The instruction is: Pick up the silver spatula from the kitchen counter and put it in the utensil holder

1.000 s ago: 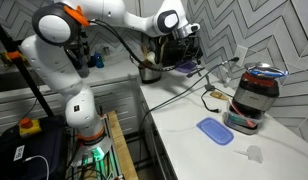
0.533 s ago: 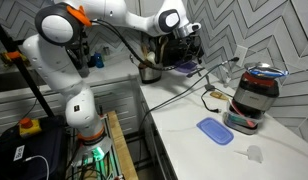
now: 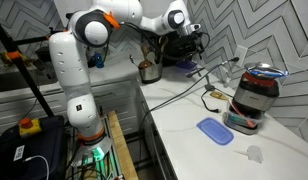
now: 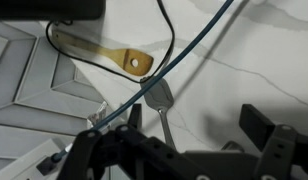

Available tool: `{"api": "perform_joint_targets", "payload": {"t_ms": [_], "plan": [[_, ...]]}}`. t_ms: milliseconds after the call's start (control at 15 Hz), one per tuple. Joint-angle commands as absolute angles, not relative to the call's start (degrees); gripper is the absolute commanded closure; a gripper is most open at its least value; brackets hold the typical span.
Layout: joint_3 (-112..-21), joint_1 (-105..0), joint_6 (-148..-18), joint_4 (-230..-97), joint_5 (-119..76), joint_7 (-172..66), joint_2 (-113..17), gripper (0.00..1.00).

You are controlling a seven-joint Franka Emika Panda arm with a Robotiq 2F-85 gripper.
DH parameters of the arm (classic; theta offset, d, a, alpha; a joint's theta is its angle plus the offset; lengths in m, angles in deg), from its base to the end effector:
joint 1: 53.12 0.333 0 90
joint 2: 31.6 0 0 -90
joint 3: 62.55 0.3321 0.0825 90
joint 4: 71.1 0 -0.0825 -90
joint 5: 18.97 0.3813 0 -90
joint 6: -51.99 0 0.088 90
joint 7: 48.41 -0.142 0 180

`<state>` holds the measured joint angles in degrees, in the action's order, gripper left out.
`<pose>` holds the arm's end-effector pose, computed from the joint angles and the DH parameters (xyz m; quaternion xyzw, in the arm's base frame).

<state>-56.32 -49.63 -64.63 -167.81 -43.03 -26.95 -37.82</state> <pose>0.6262 0.0682 0.5395 0.9178 0.3282 0.0971 0.2015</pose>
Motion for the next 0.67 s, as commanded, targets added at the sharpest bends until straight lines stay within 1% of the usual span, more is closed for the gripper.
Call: {"api": "perform_joint_targets", "payload": {"t_ms": [0, 333, 400, 600], "plan": [[-56.76, -49.13, -63.38, -153.18, -43.95, -14.8, -50.73, 0.0], [-56.81, -46.91, -61.75, -136.96, -45.22, -1.12, -64.16, 0.0], [-57.37, -47.53, -64.48, -145.12, -43.4, -5.39, -58.46, 0.0], [-57.56, -47.06, -64.47, -143.18, -43.35, -5.09, -60.38, 0.0]]}}
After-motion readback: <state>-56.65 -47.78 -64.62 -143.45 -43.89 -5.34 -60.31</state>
